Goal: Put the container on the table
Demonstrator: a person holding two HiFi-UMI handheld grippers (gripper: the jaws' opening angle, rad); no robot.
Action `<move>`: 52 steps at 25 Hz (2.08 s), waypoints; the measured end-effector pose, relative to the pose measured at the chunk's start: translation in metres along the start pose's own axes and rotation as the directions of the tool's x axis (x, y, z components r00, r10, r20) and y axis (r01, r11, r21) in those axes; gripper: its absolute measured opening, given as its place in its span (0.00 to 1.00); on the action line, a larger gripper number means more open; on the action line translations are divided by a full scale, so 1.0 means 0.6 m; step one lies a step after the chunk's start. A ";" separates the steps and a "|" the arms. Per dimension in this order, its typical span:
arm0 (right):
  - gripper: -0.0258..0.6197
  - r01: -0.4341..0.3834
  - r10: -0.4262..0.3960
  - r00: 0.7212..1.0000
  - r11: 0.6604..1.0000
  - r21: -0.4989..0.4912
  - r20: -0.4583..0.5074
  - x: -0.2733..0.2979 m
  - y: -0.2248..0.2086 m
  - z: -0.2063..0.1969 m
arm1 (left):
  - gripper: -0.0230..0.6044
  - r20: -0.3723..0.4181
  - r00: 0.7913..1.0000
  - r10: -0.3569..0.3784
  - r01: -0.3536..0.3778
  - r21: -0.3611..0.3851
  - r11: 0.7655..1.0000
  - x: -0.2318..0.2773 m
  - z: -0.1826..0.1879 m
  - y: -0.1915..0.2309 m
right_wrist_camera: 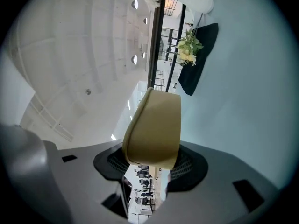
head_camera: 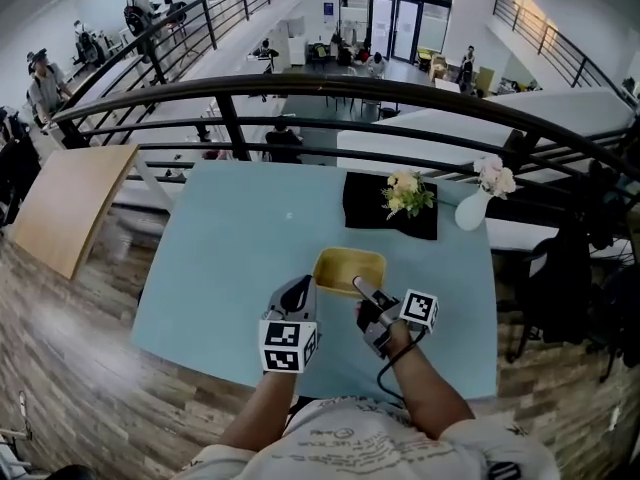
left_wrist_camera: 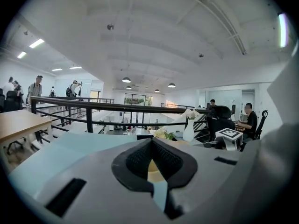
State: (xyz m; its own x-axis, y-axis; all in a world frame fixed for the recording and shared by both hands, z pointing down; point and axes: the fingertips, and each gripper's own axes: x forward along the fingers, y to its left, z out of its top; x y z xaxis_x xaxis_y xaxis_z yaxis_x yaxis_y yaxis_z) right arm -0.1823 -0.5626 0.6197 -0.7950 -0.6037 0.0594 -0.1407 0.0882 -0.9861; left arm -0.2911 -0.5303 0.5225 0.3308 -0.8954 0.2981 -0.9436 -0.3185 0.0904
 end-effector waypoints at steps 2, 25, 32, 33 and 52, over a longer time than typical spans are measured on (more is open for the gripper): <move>0.36 0.010 -0.010 1.000 1.000 0.020 0.002 0.008 -0.018 0.001 | 0.05 -0.008 1.000 -0.017 0.017 0.000 1.000 0.008 -0.003 0.007; 0.37 0.129 -0.129 0.992 0.987 0.096 -0.005 0.131 -0.134 -0.016 | 0.05 -0.099 0.988 -0.122 0.120 -0.028 0.992 0.088 -0.057 0.116; 0.37 0.177 -0.176 0.984 0.978 0.107 -0.025 0.148 -0.161 -0.029 | 0.05 -0.108 0.986 -0.131 0.126 -0.053 0.991 0.095 -0.071 0.139; 0.37 0.189 -0.187 0.982 0.976 0.106 -0.025 0.148 -0.165 -0.030 | 0.05 -0.109 0.985 -0.131 0.125 -0.057 0.990 0.094 -0.074 0.140; 0.65 0.743 -0.713 0.667 0.617 -0.259 0.216 0.054 -0.245 0.027 | 0.05 -0.120 0.982 -0.148 0.141 -0.062 0.988 0.097 -0.078 0.116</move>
State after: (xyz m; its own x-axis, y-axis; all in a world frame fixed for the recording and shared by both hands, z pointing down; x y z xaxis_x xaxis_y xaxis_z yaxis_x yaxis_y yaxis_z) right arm -0.1777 -0.6082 0.7641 -0.3028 -0.6365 0.7093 -0.8302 -0.1894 -0.5243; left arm -0.3380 -0.5899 0.5903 0.4627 -0.7947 0.3929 -0.8864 -0.4218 0.1907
